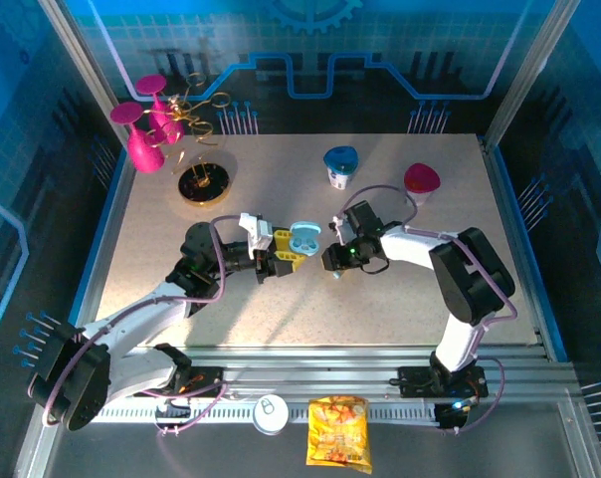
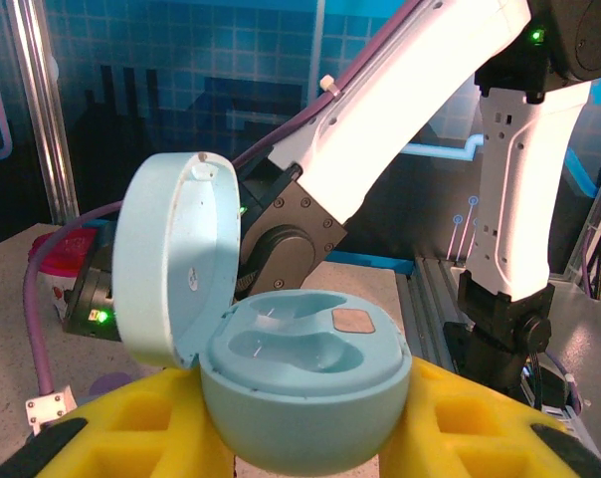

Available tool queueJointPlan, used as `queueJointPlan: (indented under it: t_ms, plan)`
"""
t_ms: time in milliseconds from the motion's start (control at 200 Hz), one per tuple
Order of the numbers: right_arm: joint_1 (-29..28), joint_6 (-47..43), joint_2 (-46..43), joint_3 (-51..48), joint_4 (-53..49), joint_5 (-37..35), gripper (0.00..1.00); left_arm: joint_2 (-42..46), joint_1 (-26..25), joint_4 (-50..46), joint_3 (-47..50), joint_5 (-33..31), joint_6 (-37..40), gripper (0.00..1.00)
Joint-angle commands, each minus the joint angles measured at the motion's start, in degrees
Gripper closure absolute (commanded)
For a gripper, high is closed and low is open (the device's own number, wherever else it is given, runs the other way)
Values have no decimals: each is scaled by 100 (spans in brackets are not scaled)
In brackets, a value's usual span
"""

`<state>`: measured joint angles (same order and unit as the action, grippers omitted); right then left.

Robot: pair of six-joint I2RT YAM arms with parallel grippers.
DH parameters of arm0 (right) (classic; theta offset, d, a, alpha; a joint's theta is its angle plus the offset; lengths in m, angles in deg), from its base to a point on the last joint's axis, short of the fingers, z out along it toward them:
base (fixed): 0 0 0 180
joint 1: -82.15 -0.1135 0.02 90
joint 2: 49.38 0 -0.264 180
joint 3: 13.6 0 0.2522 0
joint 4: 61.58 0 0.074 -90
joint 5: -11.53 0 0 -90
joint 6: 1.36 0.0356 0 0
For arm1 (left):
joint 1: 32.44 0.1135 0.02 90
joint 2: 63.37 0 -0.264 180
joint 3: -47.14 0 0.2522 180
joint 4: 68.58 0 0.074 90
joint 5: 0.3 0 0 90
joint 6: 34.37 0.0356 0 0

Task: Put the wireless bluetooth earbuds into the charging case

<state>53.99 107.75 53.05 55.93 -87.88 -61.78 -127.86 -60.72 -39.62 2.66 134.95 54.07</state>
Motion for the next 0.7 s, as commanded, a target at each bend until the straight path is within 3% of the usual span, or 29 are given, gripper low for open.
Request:
queueJointPlan:
  t_ms: [0,520,695]
  plan:
    - [0,-137,15,-55,-109,264,64,119,41,193,-22,116,-48,65]
    - [-136,100,-1089,-1277,-169,533,66,61,41,272,-50,167,-94,66]
    - [-138,47,-1412,-1243,-321,234,66,33,45,252,-87,182,-77,66]
